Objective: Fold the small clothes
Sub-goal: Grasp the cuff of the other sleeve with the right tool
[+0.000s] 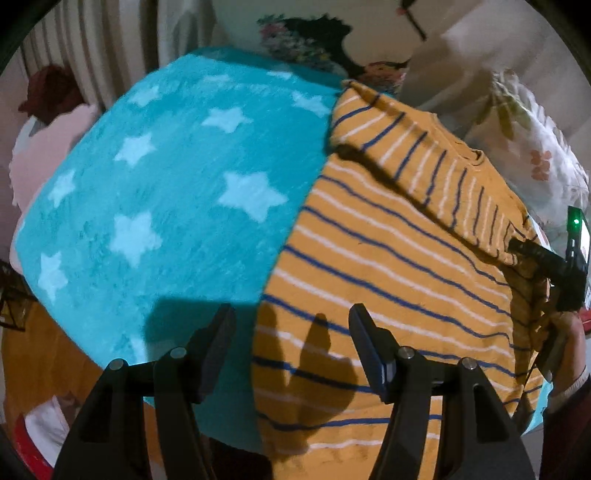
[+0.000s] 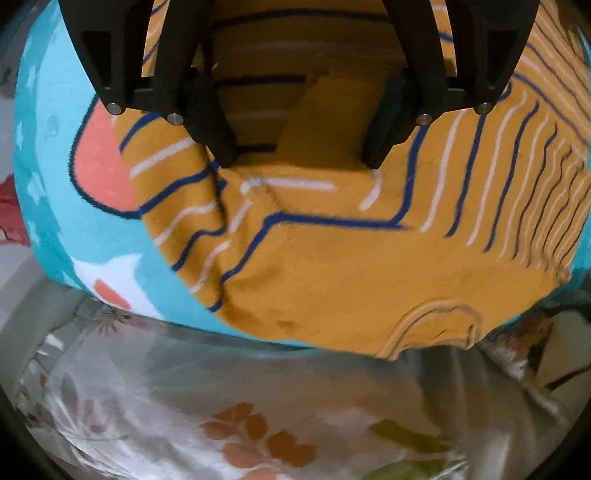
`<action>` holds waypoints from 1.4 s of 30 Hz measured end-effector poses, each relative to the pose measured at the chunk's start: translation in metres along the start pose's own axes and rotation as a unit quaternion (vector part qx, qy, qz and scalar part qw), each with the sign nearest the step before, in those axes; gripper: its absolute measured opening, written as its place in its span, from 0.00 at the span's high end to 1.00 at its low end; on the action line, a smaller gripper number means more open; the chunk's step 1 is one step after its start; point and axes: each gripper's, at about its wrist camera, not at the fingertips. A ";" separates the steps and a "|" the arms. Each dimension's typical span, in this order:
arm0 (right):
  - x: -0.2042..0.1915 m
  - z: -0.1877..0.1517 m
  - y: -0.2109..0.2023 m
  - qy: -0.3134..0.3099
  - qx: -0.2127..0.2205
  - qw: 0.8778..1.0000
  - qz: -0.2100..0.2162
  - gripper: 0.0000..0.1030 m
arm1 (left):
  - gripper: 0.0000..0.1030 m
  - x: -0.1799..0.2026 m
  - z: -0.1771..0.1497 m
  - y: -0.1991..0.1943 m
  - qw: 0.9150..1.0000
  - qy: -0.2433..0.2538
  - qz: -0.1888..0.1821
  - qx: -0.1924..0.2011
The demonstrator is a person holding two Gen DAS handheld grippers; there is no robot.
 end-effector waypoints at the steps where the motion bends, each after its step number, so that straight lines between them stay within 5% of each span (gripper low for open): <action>1: 0.002 0.002 -0.001 0.009 -0.002 1.000 0.003 0.27 | 0.39 -0.003 0.001 0.001 1.000 -0.004 -0.003 -0.004; 9: 0.015 -0.036 -0.052 0.038 -0.012 0.997 0.068 0.22 | 0.39 -0.007 0.002 0.016 0.998 0.018 -0.038 -0.040; 14: 0.017 -0.095 -0.083 0.041 -0.028 0.997 0.066 0.21 | 0.39 -0.005 -0.005 0.030 0.993 0.032 -0.086 -0.078; 21: 0.040 -0.182 -0.107 0.093 -0.095 0.990 0.053 0.21 | 0.33 0.008 -0.025 0.029 0.986 0.090 -0.100 -0.099; 28: 0.030 -0.213 -0.104 0.123 -0.120 0.982 0.076 0.18 | 0.25 0.014 -0.040 0.027 0.981 0.111 -0.112 -0.109; 29: 0.026 -0.213 -0.105 0.122 -0.118 0.982 0.087 0.18 | 0.31 0.014 -0.042 0.025 0.981 0.110 -0.114 -0.109; 31: 0.019 -0.212 -0.108 0.120 -0.108 0.982 0.102 0.29 | 0.69 0.013 -0.044 0.023 0.983 0.117 -0.091 -0.107; 32: 0.015 -0.212 -0.110 0.110 -0.102 0.984 0.097 0.44 | 0.83 0.011 -0.044 0.022 0.983 0.118 -0.087 -0.111; 33: 0.014 -0.212 -0.112 0.099 -0.100 0.986 0.087 0.65 | 0.87 0.006 -0.043 0.021 0.983 0.107 -0.097 -0.116; 36: 0.027 -0.218 -0.114 0.109 -0.112 0.982 0.106 0.83 | 0.92 -0.008 -0.046 0.011 0.985 0.088 -0.085 -0.124; 42: 0.053 -0.241 -0.130 0.109 -0.129 0.976 0.140 0.83 | 0.91 -0.030 -0.047 -0.011 0.987 0.042 -0.096 -0.118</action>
Point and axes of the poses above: each gripper's, at about its wrist camera, not at the fingertips, and y roughly the way its jaws point, x to its right, z to its top, and after that the axes turned 9 degrees about -z, right-handed
